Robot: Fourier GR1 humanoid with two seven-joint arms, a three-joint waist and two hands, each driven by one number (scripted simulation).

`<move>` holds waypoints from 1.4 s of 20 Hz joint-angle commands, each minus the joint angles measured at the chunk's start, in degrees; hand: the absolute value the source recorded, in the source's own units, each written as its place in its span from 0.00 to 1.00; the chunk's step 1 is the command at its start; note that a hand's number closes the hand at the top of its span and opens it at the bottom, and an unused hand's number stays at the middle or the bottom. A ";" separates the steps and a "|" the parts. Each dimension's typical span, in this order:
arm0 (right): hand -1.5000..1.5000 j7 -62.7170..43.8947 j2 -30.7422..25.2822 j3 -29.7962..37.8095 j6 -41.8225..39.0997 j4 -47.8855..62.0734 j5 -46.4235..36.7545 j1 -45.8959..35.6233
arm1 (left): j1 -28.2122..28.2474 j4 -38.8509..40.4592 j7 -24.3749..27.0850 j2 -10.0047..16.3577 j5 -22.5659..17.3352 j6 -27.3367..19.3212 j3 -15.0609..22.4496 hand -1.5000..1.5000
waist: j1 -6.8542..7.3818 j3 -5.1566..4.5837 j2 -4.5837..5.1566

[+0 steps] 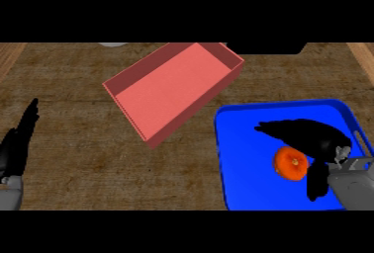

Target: Pick the squash from the tray and place it in the cardboard box

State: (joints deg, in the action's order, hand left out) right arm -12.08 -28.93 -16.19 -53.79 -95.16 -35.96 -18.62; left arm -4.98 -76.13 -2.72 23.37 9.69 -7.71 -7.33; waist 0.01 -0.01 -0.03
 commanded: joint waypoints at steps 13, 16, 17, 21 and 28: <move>1.00 1.92 2.25 -5.93 8.99 8.82 -15.52 0.92 | 1.25 -5.99 -4.80 -1.31 1.82 3.50 -0.56 0.50 | 0.73 0.06 0.07; 1.00 5.05 1.59 -7.09 15.57 6.55 -18.57 1.98 | 1.77 -1.78 0.85 -3.35 2.69 0.47 -1.42 0.50 | 0.42 0.03 0.08; 1.00 5.34 1.95 -8.26 19.91 7.68 -20.96 3.30 | 0.63 -4.50 -3.37 -2.81 4.13 0.03 -0.57 0.50 | 0.42 0.07 0.06; 1.00 7.05 4.26 -4.29 25.46 12.74 -22.06 1.04 | 2.01 -1.74 0.38 -3.28 2.86 1.57 -1.72 0.50 | 0.39 0.03 0.10; 1.00 4.62 9.75 10.64 39.57 20.82 -17.00 -3.85 | -2.08 1.02 0.00 -2.00 3.41 1.62 -2.32 0.50 | 0.18 0.05 0.37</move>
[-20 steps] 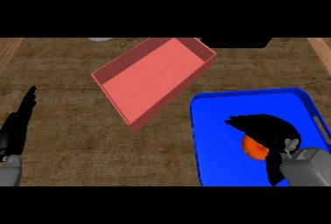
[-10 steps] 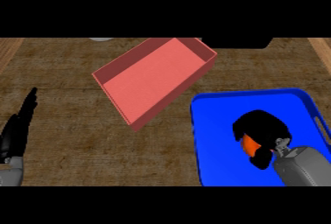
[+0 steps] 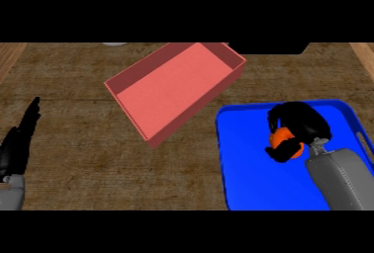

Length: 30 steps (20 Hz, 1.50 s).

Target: Pick the squash from the tray and place it in the cardboard box

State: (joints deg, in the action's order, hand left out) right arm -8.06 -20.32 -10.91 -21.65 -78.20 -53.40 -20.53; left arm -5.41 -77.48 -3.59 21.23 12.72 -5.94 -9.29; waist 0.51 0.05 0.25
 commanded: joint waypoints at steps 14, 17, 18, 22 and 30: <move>1.00 1.53 0.79 8.20 15.20 -10.54 -1.77 -10.56 | -2.26 1.52 -1.35 0.79 -0.22 1.99 -1.50 0.50 | -0.27 -0.04 -0.24; 1.00 -0.46 3.16 7.08 11.01 -14.09 -0.03 -13.31 | -1.22 2.06 0.60 0.43 -0.70 2.42 -2.07 0.50 | -0.38 -0.07 -0.31; 1.00 -1.00 5.33 5.05 12.45 -14.63 -1.59 -11.49 | -0.65 2.42 1.61 -0.92 0.79 0.57 -1.48 0.50 | -0.39 -0.06 -0.28; 1.00 -3.28 8.67 7.48 8.41 -8.81 2.54 -20.99 | 0.44 -1.52 -0.01 -2.07 2.58 -0.36 0.30 0.50 | -0.01 -0.05 -0.27; 1.00 -10.42 19.91 10.09 15.87 9.05 2.46 -38.36 | -1.18 1.37 0.32 -0.88 0.92 1.86 -1.56 0.50 | 0.52 -0.08 -0.06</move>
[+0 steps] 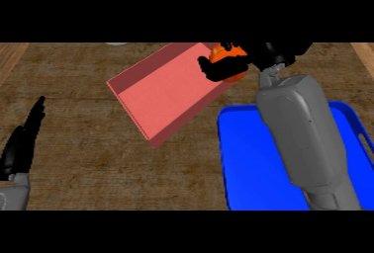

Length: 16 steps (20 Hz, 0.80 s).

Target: Pick the squash from the tray and place it in the cardboard box

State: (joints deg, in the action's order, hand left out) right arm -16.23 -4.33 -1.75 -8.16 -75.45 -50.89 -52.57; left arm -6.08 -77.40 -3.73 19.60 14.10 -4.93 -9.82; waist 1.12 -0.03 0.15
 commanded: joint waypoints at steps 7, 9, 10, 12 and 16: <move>1.00 -1.66 4.27 6.13 10.41 29.61 5.83 -20.01 | -2.21 0.34 -0.84 -0.85 1.33 -0.40 0.78 0.50 | 1.37 -0.02 0.45; 1.00 1.58 4.30 6.65 13.91 36.07 6.35 -21.72 | -1.21 -2.14 -2.12 -1.44 1.68 0.56 2.39 0.50 | 2.15 0.00 0.67; 1.00 4.25 4.30 8.43 14.72 38.55 5.56 -21.65 | -1.85 3.30 3.20 0.62 0.29 0.99 -0.76 0.50 | 1.54 -0.06 0.84; 1.00 2.72 4.31 6.32 18.11 42.88 7.61 -24.44 | -0.32 2.13 3.63 -1.21 0.47 0.95 0.84 0.50 | 3.07 -0.07 0.98; 1.00 4.91 4.32 7.06 22.24 51.21 7.65 -25.81 | -2.20 -1.87 0.07 -1.42 1.57 0.42 1.99 0.50 | 3.82 -0.03 1.24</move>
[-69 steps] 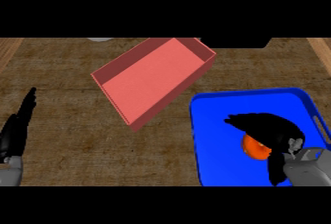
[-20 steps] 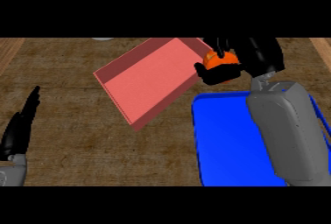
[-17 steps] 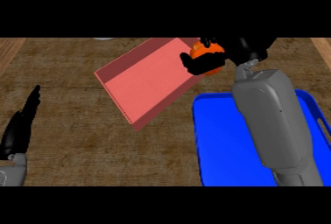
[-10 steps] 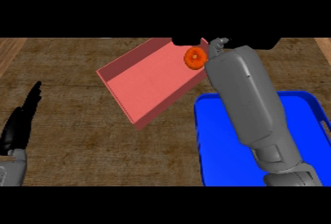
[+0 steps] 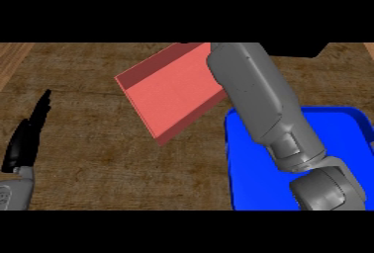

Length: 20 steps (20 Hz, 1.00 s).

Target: Pick the squash from the tray and place it in the cardboard box

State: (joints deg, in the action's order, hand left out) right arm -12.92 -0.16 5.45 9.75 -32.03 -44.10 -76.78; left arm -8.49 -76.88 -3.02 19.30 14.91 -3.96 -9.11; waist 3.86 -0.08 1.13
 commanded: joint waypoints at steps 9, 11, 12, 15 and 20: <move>0.00 -0.60 0.15 5.00 7.88 17.61 3.61 -3.52 | -3.28 -0.51 -1.92 -0.75 0.17 0.49 0.88 0.50 | 2.21 0.05 1.10; 0.00 -0.43 0.15 5.05 8.37 19.29 5.01 -4.39 | -3.41 1.21 -1.19 -0.88 0.57 0.78 1.34 0.50 | 2.79 0.00 1.24; 0.00 1.95 0.15 5.85 8.77 18.69 5.43 -4.22 | -2.92 0.09 -1.47 -0.75 0.75 0.96 1.63 0.50 | 2.60 0.04 1.18; 0.00 6.56 0.16 6.18 11.21 19.19 6.77 -2.72 | -2.24 1.20 0.67 0.06 0.12 0.98 0.25 0.50 | 2.34 0.03 0.99; 0.00 10.93 0.15 9.22 17.25 17.03 9.21 -4.67 | -2.84 1.75 0.49 -1.59 1.95 -0.62 1.87 0.50 | 2.41 0.03 1.36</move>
State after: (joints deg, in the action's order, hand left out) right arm -5.22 -0.04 12.59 23.23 -14.42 -36.92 -80.99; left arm -11.28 -75.79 -2.98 18.10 16.09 -3.98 -7.66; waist 6.33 -0.04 2.36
